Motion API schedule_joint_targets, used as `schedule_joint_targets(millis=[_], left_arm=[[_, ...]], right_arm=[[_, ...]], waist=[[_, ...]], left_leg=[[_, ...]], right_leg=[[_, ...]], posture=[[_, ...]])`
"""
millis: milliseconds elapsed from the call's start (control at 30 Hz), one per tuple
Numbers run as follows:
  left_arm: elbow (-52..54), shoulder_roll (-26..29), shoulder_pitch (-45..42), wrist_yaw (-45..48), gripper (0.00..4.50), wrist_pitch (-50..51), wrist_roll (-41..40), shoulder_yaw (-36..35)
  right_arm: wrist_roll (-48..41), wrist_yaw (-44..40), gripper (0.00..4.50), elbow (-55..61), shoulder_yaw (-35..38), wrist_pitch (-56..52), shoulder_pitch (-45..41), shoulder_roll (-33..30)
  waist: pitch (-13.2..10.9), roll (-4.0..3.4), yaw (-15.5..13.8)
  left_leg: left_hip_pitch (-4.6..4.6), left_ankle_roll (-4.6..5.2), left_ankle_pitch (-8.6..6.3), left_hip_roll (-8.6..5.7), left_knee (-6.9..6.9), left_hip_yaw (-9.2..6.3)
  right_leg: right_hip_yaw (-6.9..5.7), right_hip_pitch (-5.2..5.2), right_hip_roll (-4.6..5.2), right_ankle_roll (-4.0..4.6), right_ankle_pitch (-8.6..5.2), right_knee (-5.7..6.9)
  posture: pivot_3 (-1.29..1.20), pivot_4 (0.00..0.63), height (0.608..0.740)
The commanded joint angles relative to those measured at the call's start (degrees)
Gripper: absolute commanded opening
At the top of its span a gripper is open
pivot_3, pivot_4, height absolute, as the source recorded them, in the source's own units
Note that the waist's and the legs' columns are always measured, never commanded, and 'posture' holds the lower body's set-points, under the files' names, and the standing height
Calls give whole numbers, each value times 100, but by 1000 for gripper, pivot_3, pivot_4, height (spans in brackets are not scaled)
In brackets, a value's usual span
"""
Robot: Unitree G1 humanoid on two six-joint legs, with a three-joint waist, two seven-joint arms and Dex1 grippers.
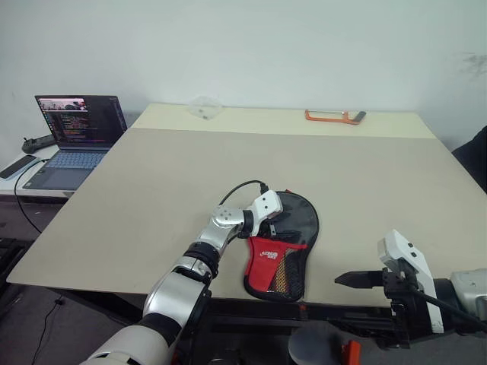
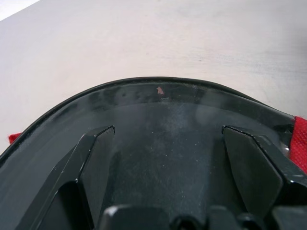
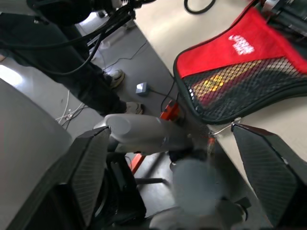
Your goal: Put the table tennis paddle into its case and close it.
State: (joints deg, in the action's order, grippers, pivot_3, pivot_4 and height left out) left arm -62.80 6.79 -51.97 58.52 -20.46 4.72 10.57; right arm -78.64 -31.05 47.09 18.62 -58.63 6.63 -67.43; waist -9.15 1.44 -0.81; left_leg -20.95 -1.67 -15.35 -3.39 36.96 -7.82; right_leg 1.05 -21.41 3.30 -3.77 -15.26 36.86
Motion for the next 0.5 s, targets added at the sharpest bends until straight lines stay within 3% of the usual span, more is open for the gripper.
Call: schedule_joint_targets(millis=[33, 233, 333, 500], left_arm=[[119, 130, 133, 156, 3915, 189, -116, -88], [1265, 489, 319, 372, 3915, 781, -737, -548], [2283, 849, 638, 448, 3915, 1385, -1081, -759], [3664, 1265, 1202, 322, 3915, 2248, -1397, -860]], right_arm=[[914, 349, 4477, -669, -235, 492, -780, 353], [2541, 502, 4477, -2168, -868, 1364, -2087, 1368], [3480, 311, 4477, -2826, -1311, 2177, -2509, 1958], [4150, -435, 4477, -3897, -1555, 2941, -3013, 2530]], waist=[[-1, 1, 40], [-21, -1, 104], [-20, -3, 125], [-20, -6, 135]], left_leg=[[2, 0, 0, 2, -1, 1], [-14, -1, 1, 5, -7, 0], [-72, -11, 7, 1, 0, -7], [-127, -28, 10, -5, -1, 7]], right_leg=[[2, -1, 0, 0, 0, 0], [10, -34, -2, 3, 2, 11], [9, -97, -3, 33, 20, 28], [30, -161, 3, 37, 23, 22]], posture=[[0, 150, 740], [0, 150, 740], [0, 150, 740], [0, 150, 740]])
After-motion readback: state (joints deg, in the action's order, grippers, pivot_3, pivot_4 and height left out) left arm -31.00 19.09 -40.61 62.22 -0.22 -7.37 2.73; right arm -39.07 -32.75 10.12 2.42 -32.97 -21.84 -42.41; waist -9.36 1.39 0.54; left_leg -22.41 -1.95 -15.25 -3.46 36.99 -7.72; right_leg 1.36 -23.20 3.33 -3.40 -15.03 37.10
